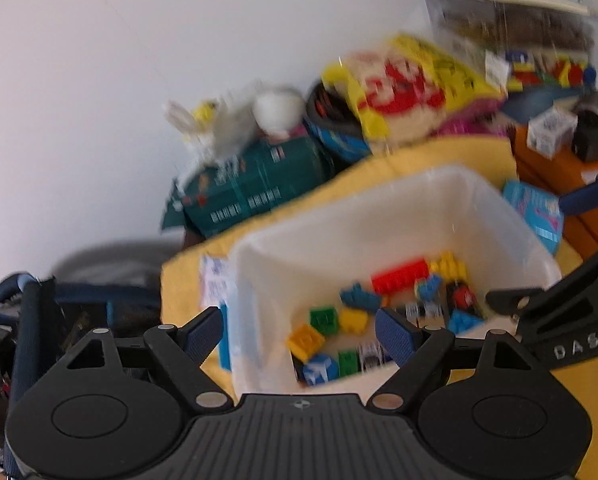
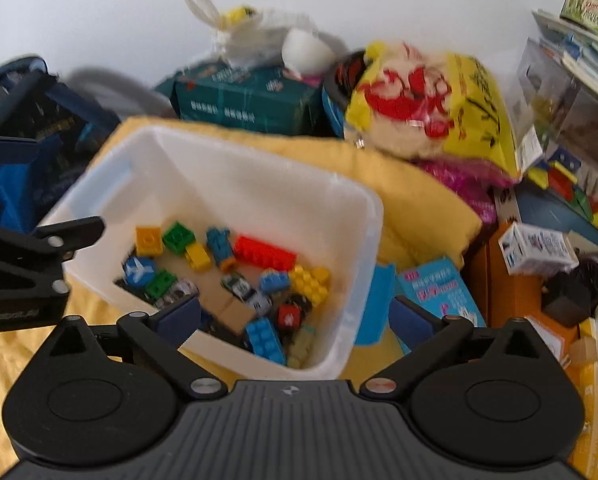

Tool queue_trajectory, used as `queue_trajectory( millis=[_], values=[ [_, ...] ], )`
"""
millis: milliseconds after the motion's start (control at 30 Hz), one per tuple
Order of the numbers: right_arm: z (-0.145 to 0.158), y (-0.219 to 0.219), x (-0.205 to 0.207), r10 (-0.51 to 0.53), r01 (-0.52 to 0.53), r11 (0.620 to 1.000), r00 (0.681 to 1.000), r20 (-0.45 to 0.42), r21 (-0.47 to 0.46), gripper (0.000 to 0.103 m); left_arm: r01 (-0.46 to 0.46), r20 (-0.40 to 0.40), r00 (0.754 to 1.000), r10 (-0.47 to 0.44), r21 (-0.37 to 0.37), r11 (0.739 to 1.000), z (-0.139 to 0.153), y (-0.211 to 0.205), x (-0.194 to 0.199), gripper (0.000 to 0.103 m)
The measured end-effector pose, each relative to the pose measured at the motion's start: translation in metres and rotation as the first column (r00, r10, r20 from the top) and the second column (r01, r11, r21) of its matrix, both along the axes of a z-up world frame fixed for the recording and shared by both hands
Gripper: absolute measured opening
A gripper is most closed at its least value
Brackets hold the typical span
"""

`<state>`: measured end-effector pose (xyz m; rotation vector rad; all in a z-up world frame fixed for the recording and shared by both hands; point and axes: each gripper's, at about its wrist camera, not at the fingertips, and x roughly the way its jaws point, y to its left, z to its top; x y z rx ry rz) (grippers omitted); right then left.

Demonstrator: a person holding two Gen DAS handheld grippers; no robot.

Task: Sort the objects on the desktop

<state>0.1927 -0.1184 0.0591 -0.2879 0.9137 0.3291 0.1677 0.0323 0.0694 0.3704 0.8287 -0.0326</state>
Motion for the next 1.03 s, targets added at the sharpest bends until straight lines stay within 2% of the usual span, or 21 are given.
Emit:
queue_trajectory(
  millis=[167,333,467,1033],
  values=[
    [-0.007,-0.001,0.004,0.0,-0.001,1.0,0.996,-0.088,-0.018,0.103,-0.022,-0.094,0.995,0.022,0.001,1.0,-0.01,0.004,0.01,0.086],
    [-0.003,0.004,0.01,-0.017,0.013,0.999,0.996,-0.085,-0.05,0.103,-0.068,-0.138,0.988,0.069,0.009,0.998,-0.011,0.007,0.023,0.086],
    [-0.001,0.006,0.012,-0.017,0.012,0.998,0.996,-0.082,-0.059,0.103,-0.073,-0.14,0.987,0.077,0.037,0.997,-0.01,0.006,0.029,0.086],
    [-0.003,0.009,0.016,-0.019,0.016,1.0,0.994,-0.103,-0.025,0.103,-0.068,-0.121,0.99,0.071,0.027,0.997,-0.009,0.004,0.033,0.086]
  ],
)
